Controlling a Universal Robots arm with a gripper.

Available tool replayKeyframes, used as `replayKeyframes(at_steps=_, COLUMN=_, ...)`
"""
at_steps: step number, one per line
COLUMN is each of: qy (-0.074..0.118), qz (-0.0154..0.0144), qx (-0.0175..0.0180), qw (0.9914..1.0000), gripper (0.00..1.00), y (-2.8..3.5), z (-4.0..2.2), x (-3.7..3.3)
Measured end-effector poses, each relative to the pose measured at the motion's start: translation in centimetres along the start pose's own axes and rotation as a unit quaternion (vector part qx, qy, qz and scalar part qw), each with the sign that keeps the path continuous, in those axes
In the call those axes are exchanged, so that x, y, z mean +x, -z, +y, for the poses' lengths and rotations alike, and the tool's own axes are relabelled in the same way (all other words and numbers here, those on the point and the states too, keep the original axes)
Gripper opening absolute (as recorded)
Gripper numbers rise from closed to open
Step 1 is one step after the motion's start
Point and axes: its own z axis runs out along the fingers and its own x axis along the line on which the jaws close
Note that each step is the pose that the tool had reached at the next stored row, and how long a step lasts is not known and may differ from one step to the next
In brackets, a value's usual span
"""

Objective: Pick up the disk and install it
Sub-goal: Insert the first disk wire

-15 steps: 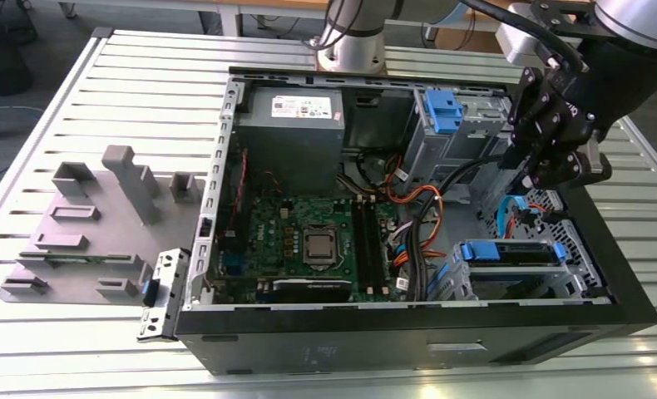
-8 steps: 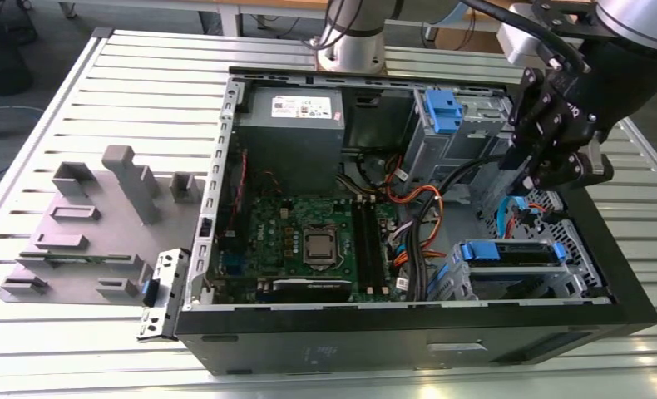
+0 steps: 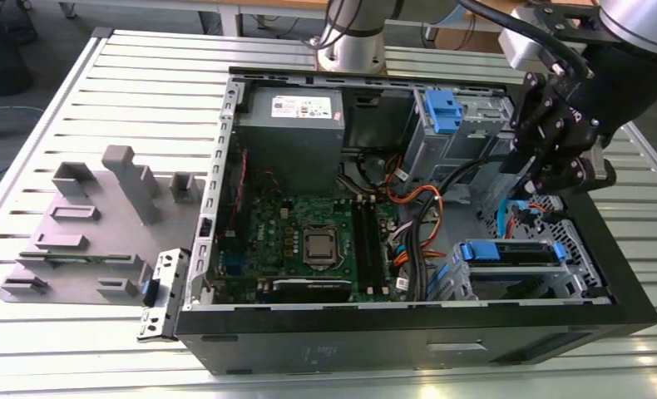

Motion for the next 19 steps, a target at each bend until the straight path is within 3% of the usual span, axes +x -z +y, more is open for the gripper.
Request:
replayKeyframes(at_steps=13, qy=0.0, qz=0.0, qx=0.0, qw=1.0, gripper=0.42, y=0.05, z=-0.06, x=1.31)
replayKeyframes(at_steps=14, qy=0.0, qz=0.0, qx=0.0, qw=1.0, gripper=0.42, y=0.09, z=-0.1, x=2.4)
replayKeyframes(at_steps=19, qy=0.0, qz=0.0, qx=0.0, qw=1.0, gripper=0.42, y=0.11, z=-0.13, x=2.93)
